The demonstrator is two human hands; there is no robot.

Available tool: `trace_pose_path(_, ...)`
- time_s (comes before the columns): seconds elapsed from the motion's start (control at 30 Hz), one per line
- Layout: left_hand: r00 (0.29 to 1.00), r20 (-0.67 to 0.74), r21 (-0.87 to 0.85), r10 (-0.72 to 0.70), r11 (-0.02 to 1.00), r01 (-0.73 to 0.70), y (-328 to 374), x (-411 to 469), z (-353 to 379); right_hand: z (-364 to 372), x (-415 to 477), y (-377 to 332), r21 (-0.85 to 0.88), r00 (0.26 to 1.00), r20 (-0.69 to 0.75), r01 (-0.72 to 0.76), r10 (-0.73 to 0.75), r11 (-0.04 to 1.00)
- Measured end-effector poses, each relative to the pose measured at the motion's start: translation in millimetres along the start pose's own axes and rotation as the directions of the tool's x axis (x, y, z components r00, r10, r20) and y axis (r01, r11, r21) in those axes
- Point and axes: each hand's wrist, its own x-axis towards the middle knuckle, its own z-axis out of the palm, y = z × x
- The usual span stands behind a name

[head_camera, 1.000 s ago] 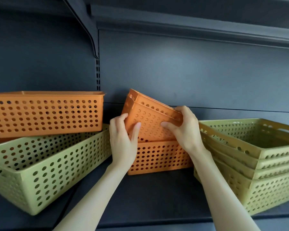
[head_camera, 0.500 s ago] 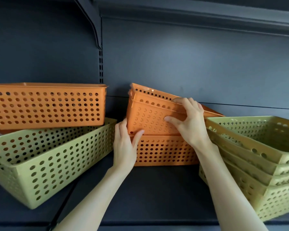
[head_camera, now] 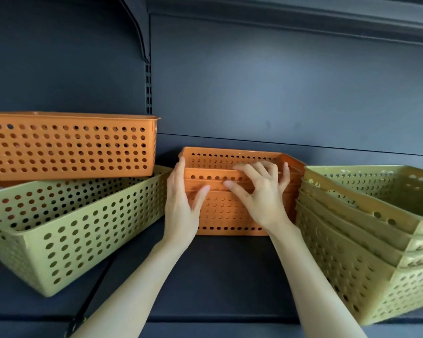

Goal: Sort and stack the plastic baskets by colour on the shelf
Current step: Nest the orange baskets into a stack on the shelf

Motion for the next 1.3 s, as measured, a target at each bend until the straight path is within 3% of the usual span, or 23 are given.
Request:
trace_pose_path(0.27, 0.988, -0.157, 0.103, 0.003, 0.995, 0.013, -2.3, 5.7, -8.1, 13.1, 7.9, -9.8, 0.119, 0.998, -0.048, -0.024, 0.030, 0.993)
trace_pose_path(0.5, 0.986, -0.163, 0.141, -0.019, 0.989, 0.042, 0.5, 7.0, -12.2, 16.8, 5.6, -12.3, 0.047, 0.998, -0.055, -0.019, 0.022, 0.999)
trace_pose_path(0.77, 0.994, -0.108, 0.254, -0.002, 0.967, 0.030, 9.1, 9.1, -24.6, 6.9, 4.2, -22.0, -0.046, 0.994, 0.038, -0.098, 0.100, 0.994)
trace_pose_path(0.97, 0.998, 0.066, 0.341, -0.021, 0.940, -0.003, 16.6, 11.4, -48.6, -6.9, 9.3, -34.4, -0.082, 0.972, 0.136, -0.181, 0.191, 0.980)
trace_pose_path(1.1, 0.989, 0.145, 0.326, 0.019, 0.943, -0.066, 33.0, 12.7, -80.6, -12.0, 11.6, -54.2, 0.050, 0.978, 0.091, -0.191, 0.186, 0.980)
trace_pose_path(1.2, 0.990, 0.113, 0.338, 0.087, 0.933, -0.120, 46.7, 20.2, -111.4, -13.8, 14.6, -82.5, 0.145, 0.988, 0.077, -0.145, 0.135, 0.979)
trace_pose_path(1.3, 0.997, 0.042, 0.381, 0.072, 0.921, -0.083, 50.0, 37.4, -141.7, -7.0, 25.2, -110.8, 0.209, 0.995, 0.079, -0.077, 0.061, 0.975)
